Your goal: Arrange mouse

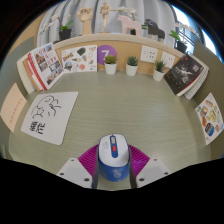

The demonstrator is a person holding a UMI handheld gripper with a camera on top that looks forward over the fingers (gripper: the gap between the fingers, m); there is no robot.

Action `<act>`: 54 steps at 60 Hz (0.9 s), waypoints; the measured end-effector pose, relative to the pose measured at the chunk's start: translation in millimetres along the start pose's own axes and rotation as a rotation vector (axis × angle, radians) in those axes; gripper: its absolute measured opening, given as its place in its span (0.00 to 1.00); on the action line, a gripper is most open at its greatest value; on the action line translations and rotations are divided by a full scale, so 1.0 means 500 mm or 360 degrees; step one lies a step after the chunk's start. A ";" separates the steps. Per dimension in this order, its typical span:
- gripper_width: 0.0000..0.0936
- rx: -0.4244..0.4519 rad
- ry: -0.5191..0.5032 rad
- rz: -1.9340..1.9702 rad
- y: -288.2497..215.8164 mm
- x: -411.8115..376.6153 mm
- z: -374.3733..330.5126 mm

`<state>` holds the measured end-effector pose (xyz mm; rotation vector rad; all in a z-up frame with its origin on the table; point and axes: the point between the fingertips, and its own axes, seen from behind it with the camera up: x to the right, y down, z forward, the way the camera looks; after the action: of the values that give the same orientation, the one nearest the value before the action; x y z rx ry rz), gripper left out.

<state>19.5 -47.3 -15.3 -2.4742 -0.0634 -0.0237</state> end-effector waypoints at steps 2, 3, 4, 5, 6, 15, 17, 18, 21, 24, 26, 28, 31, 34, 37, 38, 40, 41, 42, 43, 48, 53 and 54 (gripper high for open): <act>0.45 -0.0022 -0.0002 0.0008 0.000 0.001 -0.001; 0.44 -0.0031 -0.0001 0.0021 0.000 0.000 0.001; 0.43 -0.0044 -0.0001 0.0032 0.001 0.000 0.001; 0.43 -0.0049 0.0002 0.0044 -0.001 0.000 0.001; 0.43 -0.0058 0.0006 0.0052 -0.001 0.000 0.002; 0.40 -0.0110 0.0035 0.0071 -0.015 0.001 0.010; 0.40 -0.0138 0.0037 0.0097 -0.020 0.002 0.006; 0.40 -0.0141 0.0036 0.0112 -0.027 0.001 0.003; 0.40 -0.0099 0.0037 0.0147 -0.067 0.000 -0.010; 0.40 -0.0029 0.0055 0.0149 -0.128 0.004 -0.031; 0.40 0.0036 0.0074 0.0159 -0.177 0.006 -0.049; 0.40 0.0107 0.0085 0.0172 -0.232 0.006 -0.071; 0.40 0.0221 0.0102 0.0178 -0.318 0.001 -0.109; 0.40 0.0327 0.0125 0.0171 -0.404 -0.012 -0.150; 0.40 0.0435 0.0137 0.0170 -0.481 -0.035 -0.192; 0.40 0.0471 0.0140 0.0168 -0.506 -0.046 -0.206; 0.40 0.0536 0.0144 0.0157 -0.549 -0.068 -0.232; 0.40 0.0564 0.0145 0.0155 -0.568 -0.081 -0.244; 0.40 0.0591 0.0145 0.0156 -0.586 -0.094 -0.254; 0.40 0.0614 0.0139 0.0160 -0.602 -0.110 -0.264; 0.40 0.0692 0.0096 0.0167 -0.661 -0.197 -0.284; 0.40 0.0680 0.0114 0.0132 -0.666 -0.272 -0.259; 0.40 0.0670 0.0108 0.0133 -0.663 -0.289 -0.250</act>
<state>-142.2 129.8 282.6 -2.0510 0.0592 -0.0530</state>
